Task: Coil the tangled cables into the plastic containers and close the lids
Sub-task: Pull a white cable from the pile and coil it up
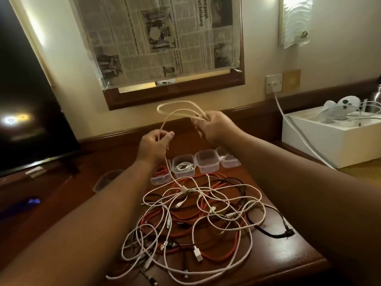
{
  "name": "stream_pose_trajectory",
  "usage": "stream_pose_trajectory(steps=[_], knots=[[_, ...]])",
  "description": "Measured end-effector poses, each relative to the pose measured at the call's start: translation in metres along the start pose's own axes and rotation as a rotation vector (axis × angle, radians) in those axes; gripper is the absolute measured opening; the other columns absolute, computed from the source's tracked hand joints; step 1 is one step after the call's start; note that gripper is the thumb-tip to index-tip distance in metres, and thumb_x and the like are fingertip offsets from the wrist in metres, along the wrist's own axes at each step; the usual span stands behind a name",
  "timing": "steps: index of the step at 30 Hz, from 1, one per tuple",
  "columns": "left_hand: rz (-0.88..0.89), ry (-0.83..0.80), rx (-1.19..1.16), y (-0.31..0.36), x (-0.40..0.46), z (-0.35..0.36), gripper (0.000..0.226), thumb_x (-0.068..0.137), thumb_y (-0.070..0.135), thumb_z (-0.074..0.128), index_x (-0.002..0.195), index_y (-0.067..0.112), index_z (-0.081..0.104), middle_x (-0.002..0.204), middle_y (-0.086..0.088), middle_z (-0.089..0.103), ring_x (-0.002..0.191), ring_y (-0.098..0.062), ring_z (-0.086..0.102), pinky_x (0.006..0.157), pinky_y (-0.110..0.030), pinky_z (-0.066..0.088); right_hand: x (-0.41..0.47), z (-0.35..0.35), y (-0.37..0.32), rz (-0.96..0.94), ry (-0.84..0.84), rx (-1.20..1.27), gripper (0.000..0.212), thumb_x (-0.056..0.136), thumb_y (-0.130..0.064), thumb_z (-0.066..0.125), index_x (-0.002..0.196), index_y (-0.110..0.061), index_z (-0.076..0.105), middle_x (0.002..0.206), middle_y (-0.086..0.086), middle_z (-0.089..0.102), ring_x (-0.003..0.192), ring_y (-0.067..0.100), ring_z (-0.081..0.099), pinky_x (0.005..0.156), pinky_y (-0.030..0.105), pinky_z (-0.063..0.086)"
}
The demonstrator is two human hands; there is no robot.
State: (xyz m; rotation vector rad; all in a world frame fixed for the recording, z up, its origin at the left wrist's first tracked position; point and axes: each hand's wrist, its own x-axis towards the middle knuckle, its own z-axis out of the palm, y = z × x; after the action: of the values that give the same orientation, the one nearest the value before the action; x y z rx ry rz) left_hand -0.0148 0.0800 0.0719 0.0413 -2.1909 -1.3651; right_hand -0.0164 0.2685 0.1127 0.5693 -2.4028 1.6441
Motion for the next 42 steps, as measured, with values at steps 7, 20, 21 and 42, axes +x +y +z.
stream_pose_trajectory(steps=[7, 20, 21, 42], knots=[[-0.167, -0.146, 0.009, -0.035, -0.020, -0.005, 0.037, 0.099, 0.033, 0.057, 0.072, 0.009, 0.066, 0.055, -0.005, 0.057, 0.050, -0.013, 0.052, 0.054, -0.029, 0.045, -0.008, -0.008, 0.005, 0.149, 0.005, 0.172, 0.023, 0.094, -0.032, 0.064, 0.095, -0.009, 0.065, 0.070, 0.000, 0.059, 0.056, 0.010, 0.050, 0.051, 0.023, 0.042], [-0.397, -0.556, -0.563, 0.015, -0.042, -0.082, 0.025, 0.080, 0.018, 0.043, 0.056, 0.022, 0.039, 0.054, 0.005, 0.015, 0.046, -0.011, 0.008, 0.060, -0.033, 0.001, -0.072, -0.007, 0.004, 0.053, -1.132, 0.126, 0.039, 0.087, -0.027, 0.068, 0.121, -0.007, 0.063, 0.119, 0.014, 0.064, 0.111, 0.028, 0.059, 0.103, 0.045, 0.043], [-0.402, -0.580, -0.596, 0.020, -0.048, -0.089, 0.016, 0.074, 0.018, 0.042, 0.059, 0.022, 0.037, 0.057, 0.005, 0.013, 0.048, -0.011, 0.007, 0.058, -0.032, 0.001, -0.077, -0.004, 0.004, 0.033, -1.182, 0.128, 0.056, 0.083, -0.034, 0.074, 0.129, -0.005, 0.058, 0.127, 0.016, 0.061, 0.119, 0.031, 0.057, 0.108, 0.046, 0.041], [-0.584, -0.083, -0.982, 0.077, -0.135, -0.078, 0.027, 0.088, 0.013, 0.031, 0.062, 0.019, 0.037, 0.053, 0.005, 0.022, 0.042, -0.010, 0.017, 0.040, -0.020, 0.014, -0.174, 0.046, -0.043, -0.327, 0.060, -0.421, 0.044, 0.081, -0.059, 0.067, 0.100, -0.025, 0.048, 0.103, -0.006, 0.048, 0.093, 0.014, 0.047, 0.078, 0.027, 0.045]])
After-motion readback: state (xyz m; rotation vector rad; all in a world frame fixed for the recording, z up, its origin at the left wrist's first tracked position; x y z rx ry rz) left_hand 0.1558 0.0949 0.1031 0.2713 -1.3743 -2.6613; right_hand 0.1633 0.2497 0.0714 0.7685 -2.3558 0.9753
